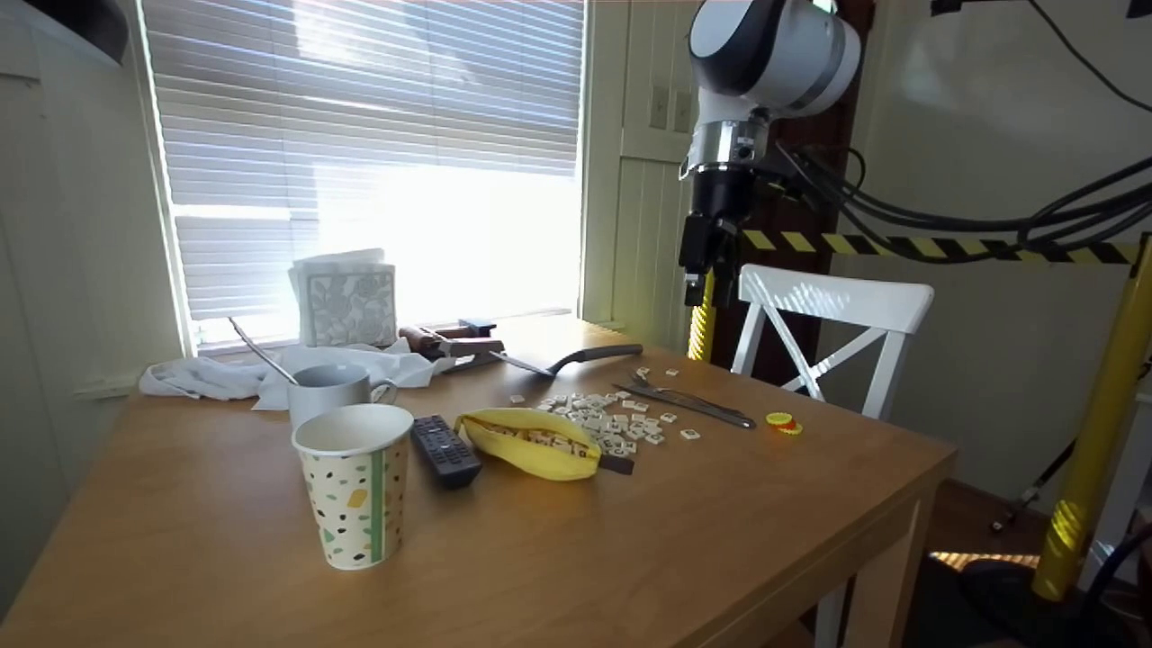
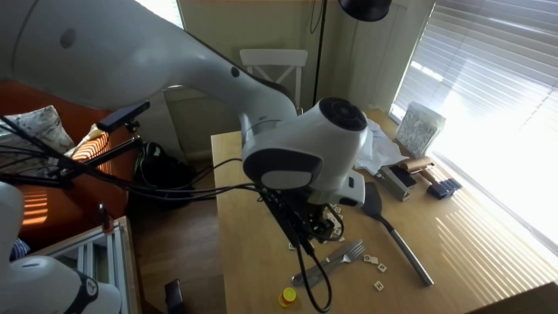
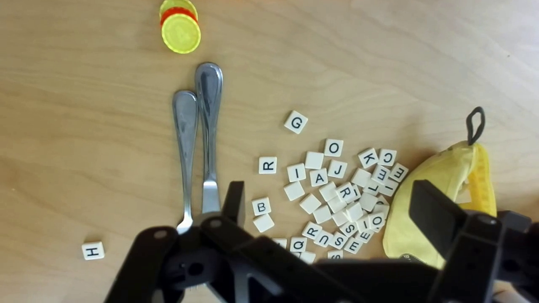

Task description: Move the silver fork to the left then use the silver knife to move the tiles to the left.

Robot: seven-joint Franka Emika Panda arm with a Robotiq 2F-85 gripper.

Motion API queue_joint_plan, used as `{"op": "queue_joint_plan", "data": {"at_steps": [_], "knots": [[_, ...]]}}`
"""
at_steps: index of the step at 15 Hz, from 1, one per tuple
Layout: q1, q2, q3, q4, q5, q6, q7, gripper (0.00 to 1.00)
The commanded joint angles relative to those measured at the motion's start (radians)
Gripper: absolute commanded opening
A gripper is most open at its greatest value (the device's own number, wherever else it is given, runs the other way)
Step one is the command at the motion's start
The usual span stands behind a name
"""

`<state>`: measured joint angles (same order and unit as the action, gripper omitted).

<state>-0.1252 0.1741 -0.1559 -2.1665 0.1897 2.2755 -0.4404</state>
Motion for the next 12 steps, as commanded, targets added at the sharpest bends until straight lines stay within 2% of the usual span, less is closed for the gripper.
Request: {"op": "queue_joint_plan", "data": {"at_steps": [1, 8, 12], "knots": [[-0.014, 0.014, 0.018, -0.014, -0.055, 0.066, 0.035, 1.0], [-0.082, 0.147, 0.088, -0.028, 0.096, 0.22, -0.123, 1.0], [-0.195, 0.232, 0.168, -0.034, 0.218, 0.399, -0.245, 1.0]]}}
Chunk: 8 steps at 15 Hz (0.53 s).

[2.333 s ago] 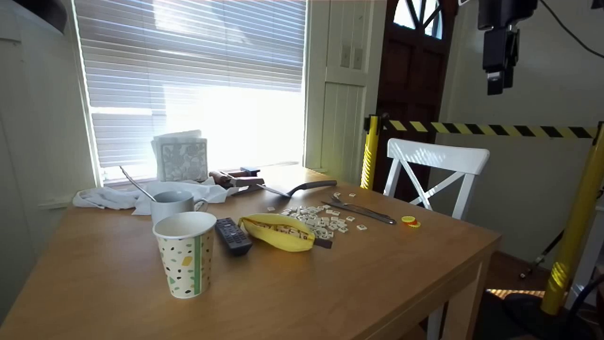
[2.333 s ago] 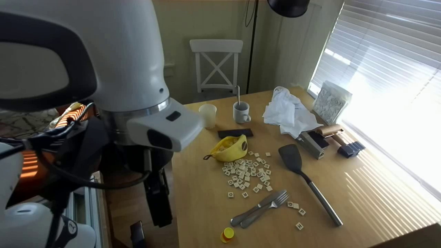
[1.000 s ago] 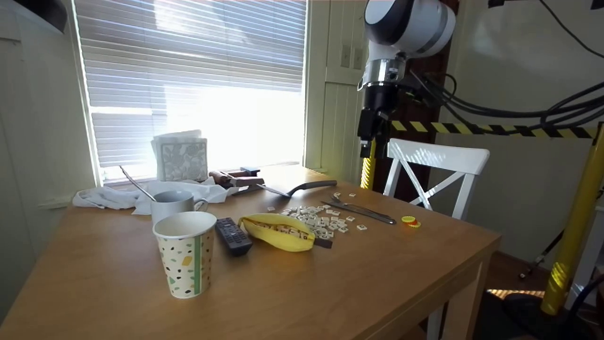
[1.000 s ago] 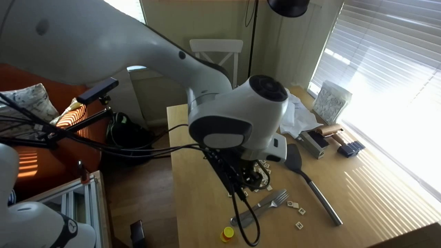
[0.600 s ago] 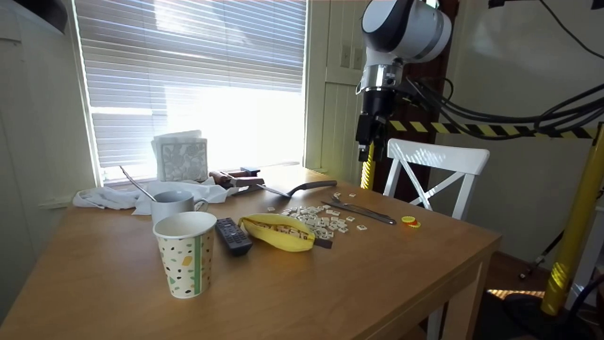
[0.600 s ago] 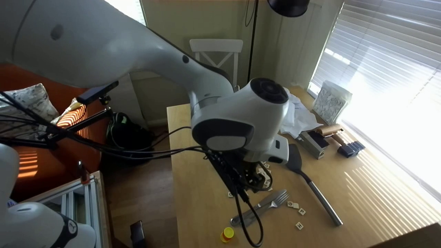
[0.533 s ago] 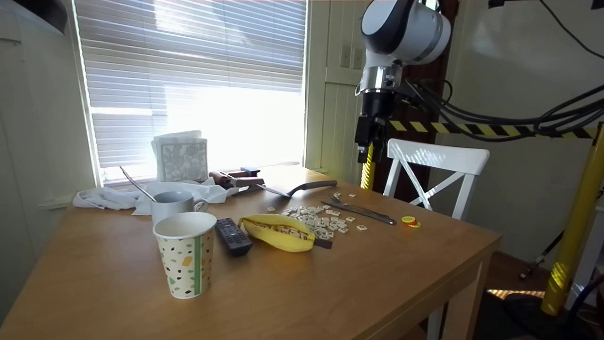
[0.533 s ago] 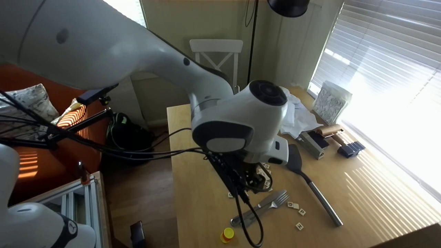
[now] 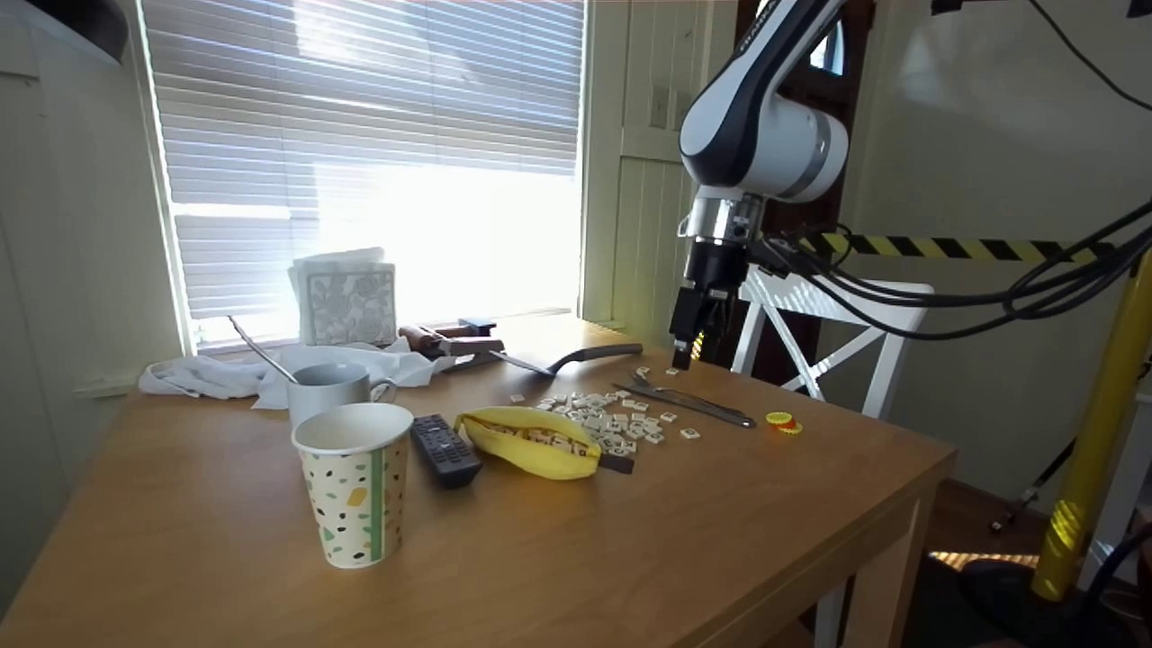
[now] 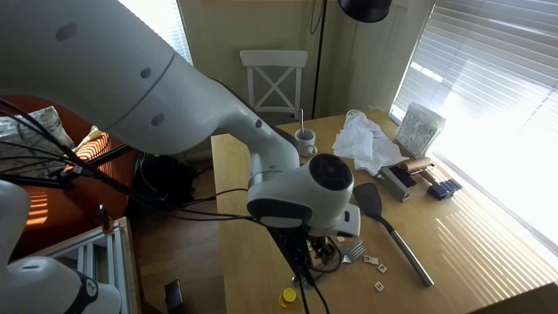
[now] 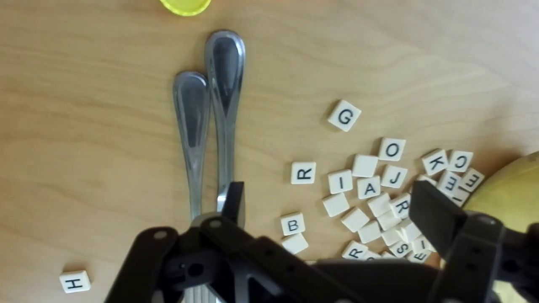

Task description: Move the silver fork to the left then use the silver knife to move the tiles to the left.

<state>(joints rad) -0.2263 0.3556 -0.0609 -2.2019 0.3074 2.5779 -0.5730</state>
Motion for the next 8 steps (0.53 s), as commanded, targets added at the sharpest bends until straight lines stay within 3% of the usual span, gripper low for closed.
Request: {"op": "queue_joint_plan", "data": {"at_steps": [1, 3, 8], "knots": [[-0.054, 0.021, 0.045, -0.001, 0.014, 0.043, -0.022, 1.0], [-0.094, 0.049, 0.068, -0.001, 0.042, 0.082, -0.062, 1.0], [-0.103, 0.072, 0.075, 0.028, 0.033, 0.061, -0.07, 1.0]]}}
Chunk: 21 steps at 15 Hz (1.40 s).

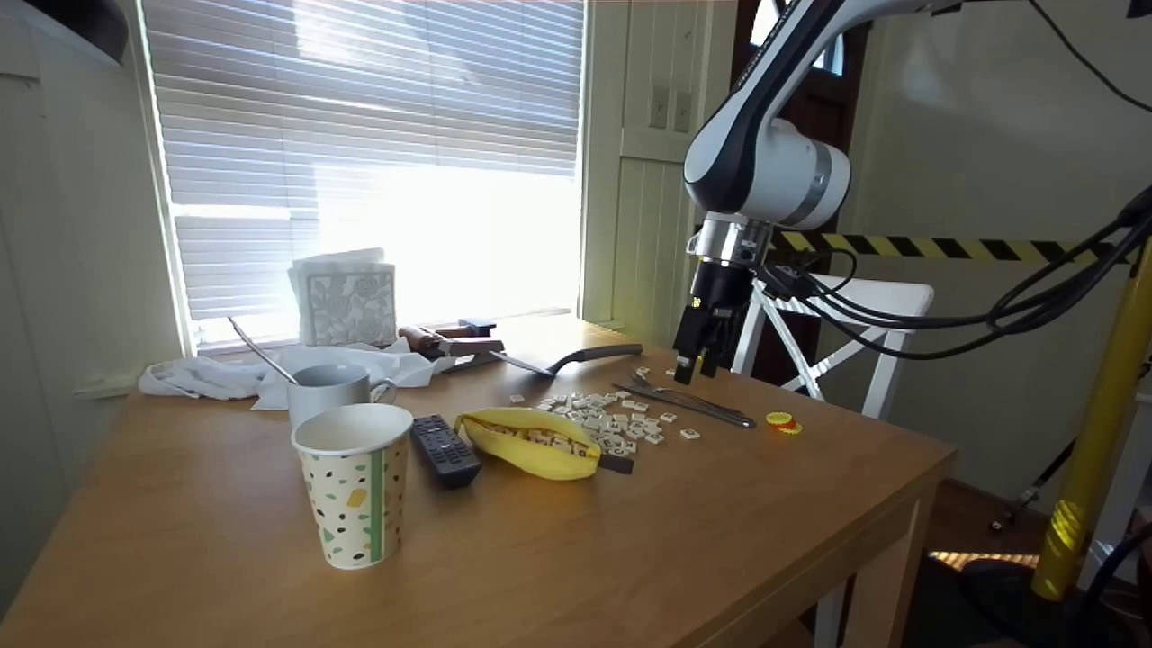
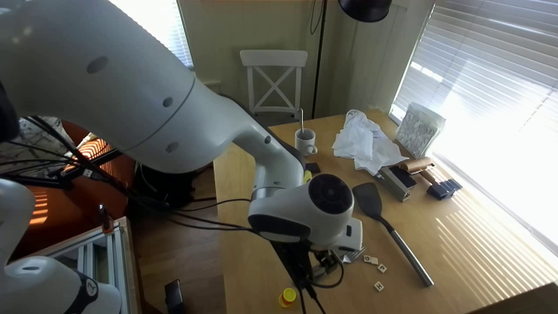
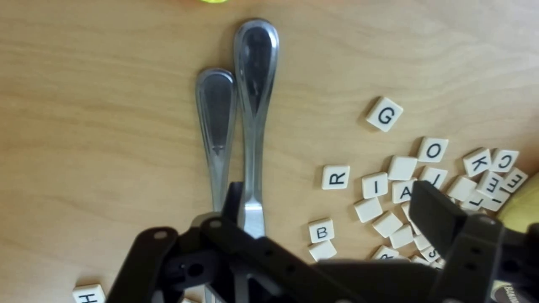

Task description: Move the silver fork to the left then use the silver knife to move the tiles to the left.

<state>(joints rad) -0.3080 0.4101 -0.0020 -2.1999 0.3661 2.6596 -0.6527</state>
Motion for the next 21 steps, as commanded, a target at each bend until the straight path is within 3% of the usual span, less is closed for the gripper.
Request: {"op": "queue_joint_plan", "data": {"at_steps": [1, 10, 13, 21], "knots": [[-0.013, 0.028, 0.007, 0.039, -0.041, -0.015, 0.022, 1.0], [-0.022, 0.127, 0.007, 0.13, -0.117, -0.03, 0.019, 1.0], [-0.038, 0.16, 0.015, 0.142, -0.113, 0.02, 0.021, 1.0], [-0.071, 0.185, 0.022, 0.183, -0.12, 0.001, 0.021, 1.0]]}}
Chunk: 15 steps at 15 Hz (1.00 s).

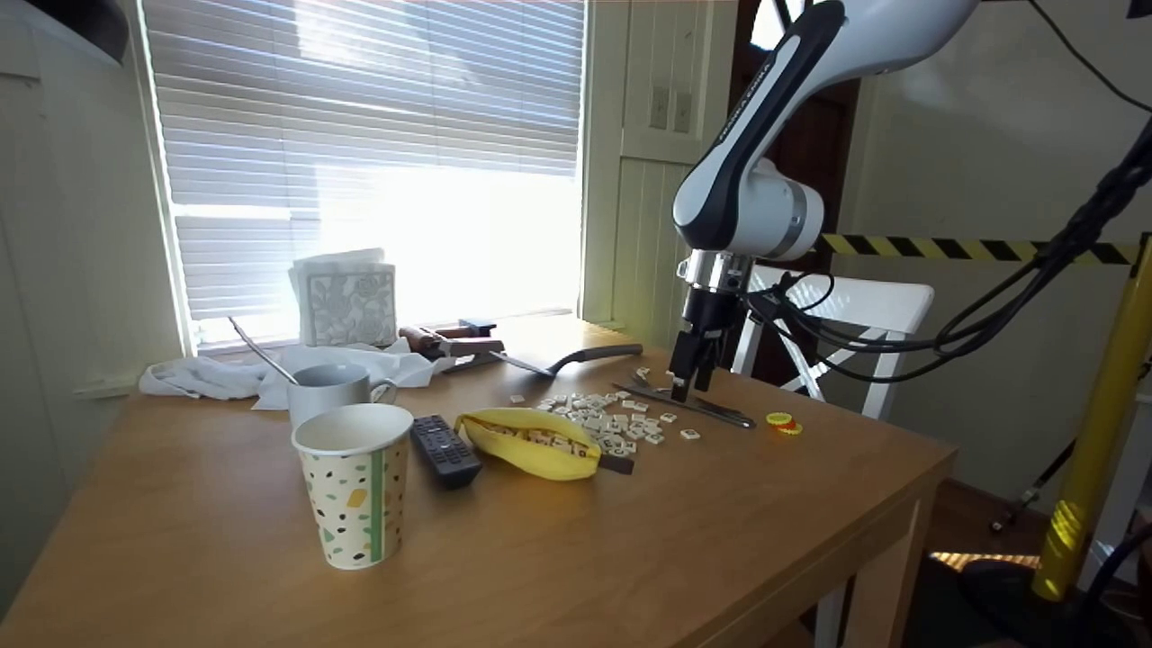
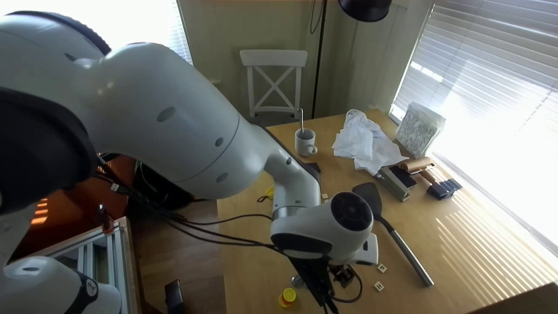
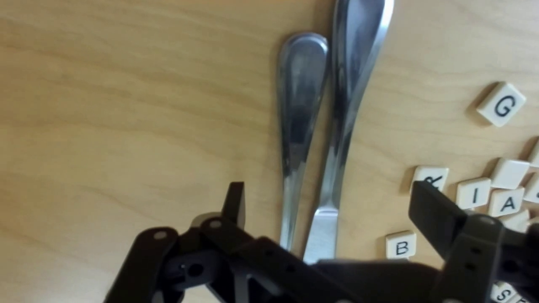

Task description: Move the silver fork to the left then use the silver knife to move the tiles to the left.

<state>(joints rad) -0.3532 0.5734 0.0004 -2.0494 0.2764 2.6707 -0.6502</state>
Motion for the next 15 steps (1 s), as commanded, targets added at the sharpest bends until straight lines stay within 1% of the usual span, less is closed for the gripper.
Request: {"op": "queue_joint_plan", "data": {"at_steps": [1, 3, 4, 7, 8, 9, 10, 12, 13, 15], "knots": [[-0.032, 0.022, 0.027, 0.034, -0.023, 0.001, 0.012, 1.0], [-0.022, 0.025, 0.015, 0.043, -0.024, 0.026, 0.045, 1.0], [-0.011, 0.027, 0.001, 0.051, -0.033, 0.028, 0.076, 1.0], [-0.003, 0.03, -0.007, 0.072, -0.051, 0.017, 0.132, 0.99], [0.002, 0.034, -0.01, 0.078, -0.061, 0.018, 0.151, 0.93], [0.003, 0.038, -0.01, 0.083, -0.068, 0.019, 0.168, 0.9], [0.0, 0.043, -0.006, 0.088, -0.072, 0.025, 0.181, 0.84], [0.0, 0.053, -0.007, 0.1, -0.082, 0.025, 0.206, 0.6], [0.002, 0.058, -0.01, 0.105, -0.087, 0.025, 0.217, 0.56], [-0.007, 0.065, -0.002, 0.11, -0.085, 0.031, 0.218, 0.56]]}}
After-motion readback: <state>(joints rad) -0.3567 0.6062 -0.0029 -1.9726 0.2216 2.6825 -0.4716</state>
